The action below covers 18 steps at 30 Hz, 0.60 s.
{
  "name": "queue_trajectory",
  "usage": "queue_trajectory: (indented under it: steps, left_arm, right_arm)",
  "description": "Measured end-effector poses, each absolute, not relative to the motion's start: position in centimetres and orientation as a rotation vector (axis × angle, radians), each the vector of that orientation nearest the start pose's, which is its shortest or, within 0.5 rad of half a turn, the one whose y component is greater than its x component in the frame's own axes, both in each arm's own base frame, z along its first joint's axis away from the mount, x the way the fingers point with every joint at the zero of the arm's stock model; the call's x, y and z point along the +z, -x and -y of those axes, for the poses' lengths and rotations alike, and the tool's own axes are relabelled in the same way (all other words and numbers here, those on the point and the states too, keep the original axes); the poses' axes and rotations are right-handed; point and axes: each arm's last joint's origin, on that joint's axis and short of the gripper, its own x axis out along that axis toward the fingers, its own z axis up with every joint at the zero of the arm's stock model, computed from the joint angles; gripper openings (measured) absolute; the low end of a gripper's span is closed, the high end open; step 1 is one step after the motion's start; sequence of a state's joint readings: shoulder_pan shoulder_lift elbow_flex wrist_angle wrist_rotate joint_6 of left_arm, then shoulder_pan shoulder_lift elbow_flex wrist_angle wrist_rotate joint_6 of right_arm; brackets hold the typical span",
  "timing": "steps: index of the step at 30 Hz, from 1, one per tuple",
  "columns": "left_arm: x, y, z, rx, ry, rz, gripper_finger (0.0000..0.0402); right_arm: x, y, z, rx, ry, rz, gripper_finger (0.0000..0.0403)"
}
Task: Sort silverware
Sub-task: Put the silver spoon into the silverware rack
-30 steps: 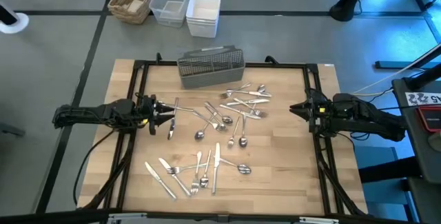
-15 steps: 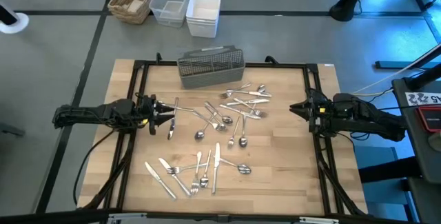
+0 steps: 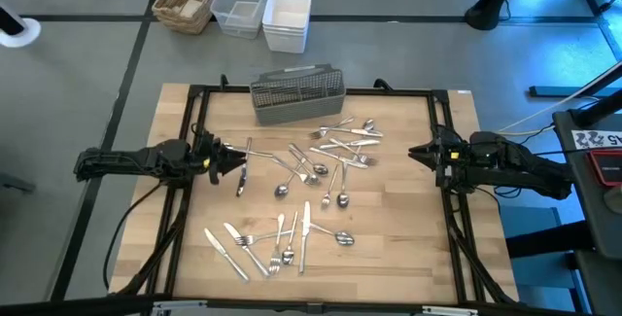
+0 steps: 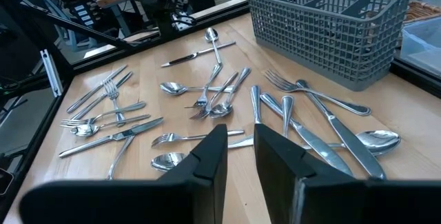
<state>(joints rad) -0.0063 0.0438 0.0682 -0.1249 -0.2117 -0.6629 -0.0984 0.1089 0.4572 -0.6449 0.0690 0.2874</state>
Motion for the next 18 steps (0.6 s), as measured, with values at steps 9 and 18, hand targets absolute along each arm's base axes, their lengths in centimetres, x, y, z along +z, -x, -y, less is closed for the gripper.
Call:
queue_trajectory:
  steps: [9, 18]
  left_arm:
    - [17.3, -9.3, -1.2, 0.441, 0.834, 0.106, 0.0159]
    - [18.4, -9.3, -1.2, 0.408, 0.919, 0.232, 0.0159]
  right_arm:
    - [25.0, -6.1, 0.8, -0.201, -0.288, -0.203, 0.0076]
    - [27.1, -6.2, 1.3, -0.337, -0.28, 0.032, 0.0076]
